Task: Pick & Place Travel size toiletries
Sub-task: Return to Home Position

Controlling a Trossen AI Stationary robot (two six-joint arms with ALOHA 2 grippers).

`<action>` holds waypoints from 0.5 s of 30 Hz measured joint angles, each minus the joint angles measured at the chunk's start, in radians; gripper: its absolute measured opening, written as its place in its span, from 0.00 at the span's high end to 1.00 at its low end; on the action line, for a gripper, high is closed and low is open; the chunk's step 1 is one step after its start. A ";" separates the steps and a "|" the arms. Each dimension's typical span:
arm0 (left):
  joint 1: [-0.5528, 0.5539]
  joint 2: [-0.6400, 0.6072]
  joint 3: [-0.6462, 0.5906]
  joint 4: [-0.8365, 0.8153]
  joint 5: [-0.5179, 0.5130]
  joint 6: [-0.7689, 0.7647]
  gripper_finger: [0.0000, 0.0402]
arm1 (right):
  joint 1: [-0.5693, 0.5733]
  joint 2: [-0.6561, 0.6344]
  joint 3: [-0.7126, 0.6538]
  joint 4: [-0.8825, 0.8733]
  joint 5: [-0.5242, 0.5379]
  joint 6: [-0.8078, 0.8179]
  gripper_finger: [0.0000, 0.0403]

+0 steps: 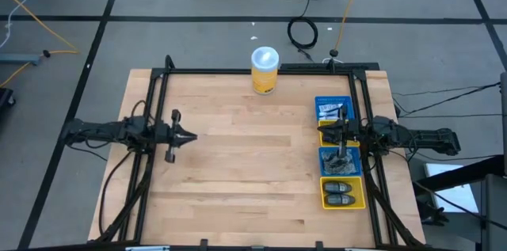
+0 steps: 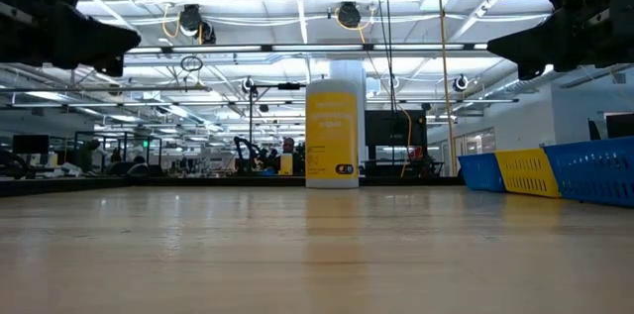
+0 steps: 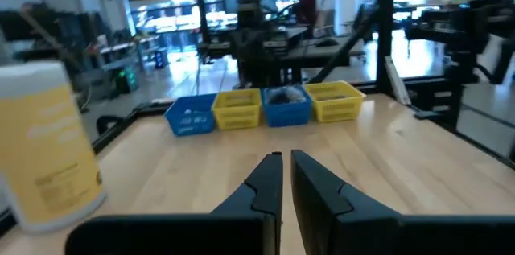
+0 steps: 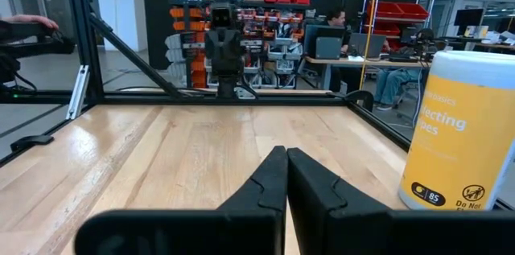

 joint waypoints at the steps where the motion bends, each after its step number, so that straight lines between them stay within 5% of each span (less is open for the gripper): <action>1: -0.008 0.000 0.000 0.000 0.000 0.014 0.92 | 0.000 0.000 0.000 0.000 0.001 0.000 1.00; 15: 0.037 -0.001 0.000 -0.003 -0.001 -0.066 0.92 | 0.000 0.000 0.000 0.000 0.000 0.000 1.00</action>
